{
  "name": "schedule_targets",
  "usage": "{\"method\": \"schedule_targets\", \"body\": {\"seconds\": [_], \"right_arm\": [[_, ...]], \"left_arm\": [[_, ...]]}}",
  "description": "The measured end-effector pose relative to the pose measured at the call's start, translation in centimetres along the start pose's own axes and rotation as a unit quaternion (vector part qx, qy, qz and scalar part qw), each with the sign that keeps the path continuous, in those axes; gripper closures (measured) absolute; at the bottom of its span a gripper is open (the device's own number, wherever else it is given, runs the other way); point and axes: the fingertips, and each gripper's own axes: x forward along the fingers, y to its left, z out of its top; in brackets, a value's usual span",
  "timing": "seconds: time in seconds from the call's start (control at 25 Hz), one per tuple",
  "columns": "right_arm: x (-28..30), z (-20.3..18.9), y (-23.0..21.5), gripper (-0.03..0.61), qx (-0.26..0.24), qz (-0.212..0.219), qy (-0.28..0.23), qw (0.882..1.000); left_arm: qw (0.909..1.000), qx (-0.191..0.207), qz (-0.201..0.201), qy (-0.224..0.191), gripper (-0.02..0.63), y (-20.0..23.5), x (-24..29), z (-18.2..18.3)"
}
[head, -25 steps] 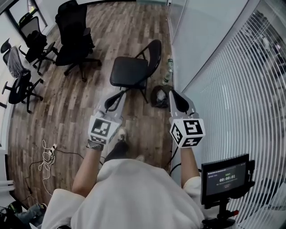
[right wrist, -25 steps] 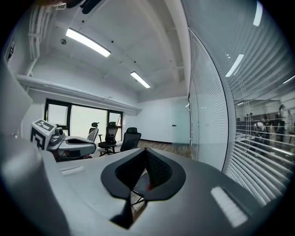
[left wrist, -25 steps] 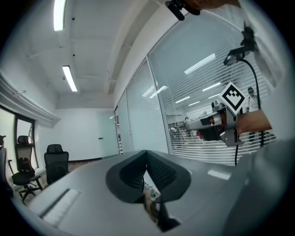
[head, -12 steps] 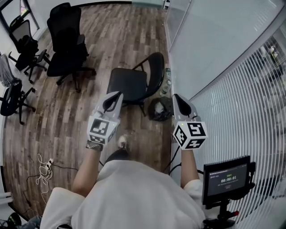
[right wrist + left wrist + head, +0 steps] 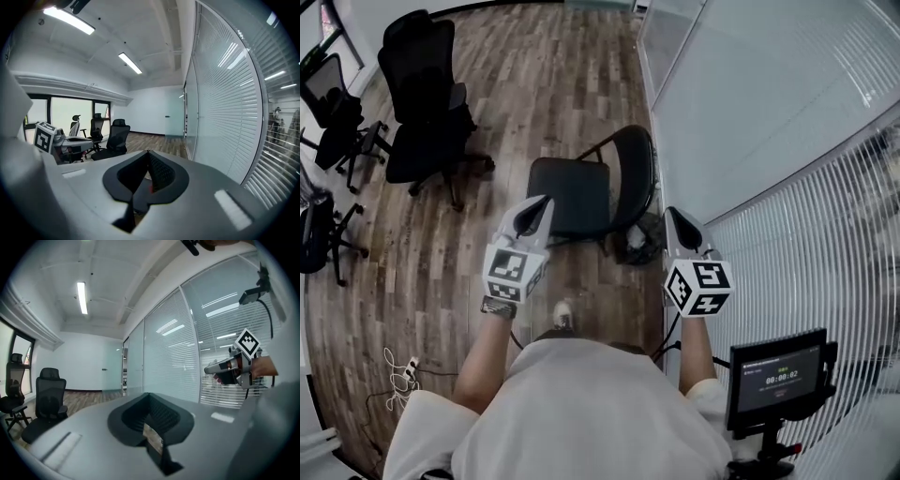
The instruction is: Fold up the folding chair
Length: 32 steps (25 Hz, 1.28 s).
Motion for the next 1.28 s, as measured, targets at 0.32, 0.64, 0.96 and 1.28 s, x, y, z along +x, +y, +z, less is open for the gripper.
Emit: {"method": "schedule_targets", "body": {"seconds": [0.32, 0.64, 0.96, 1.28], "right_arm": [[3.0, -0.3, -1.6, 0.575, -0.002, -0.012, 0.023, 1.0], [5.5, -1.1, -3.1, 0.575, 0.011, -0.006, 0.039, 0.999], [9.7, -1.3, -6.1, 0.574, 0.03, 0.014, 0.052, 0.998], [13.3, -3.1, -9.2, 0.488, 0.044, 0.042, 0.087, 0.994]], "left_arm": [[0.9997, -0.015, -0.01, 0.017, 0.615, 1.6, 4.0, -1.4], [0.9988, -0.024, -0.003, 0.044, 0.615, 2.1, 6.3, -2.8], [0.9954, -0.038, 0.016, 0.087, 0.615, 3.5, 9.5, -4.4], [0.9897, -0.041, 0.05, 0.127, 0.529, 5.3, 10.8, -7.5]]}}
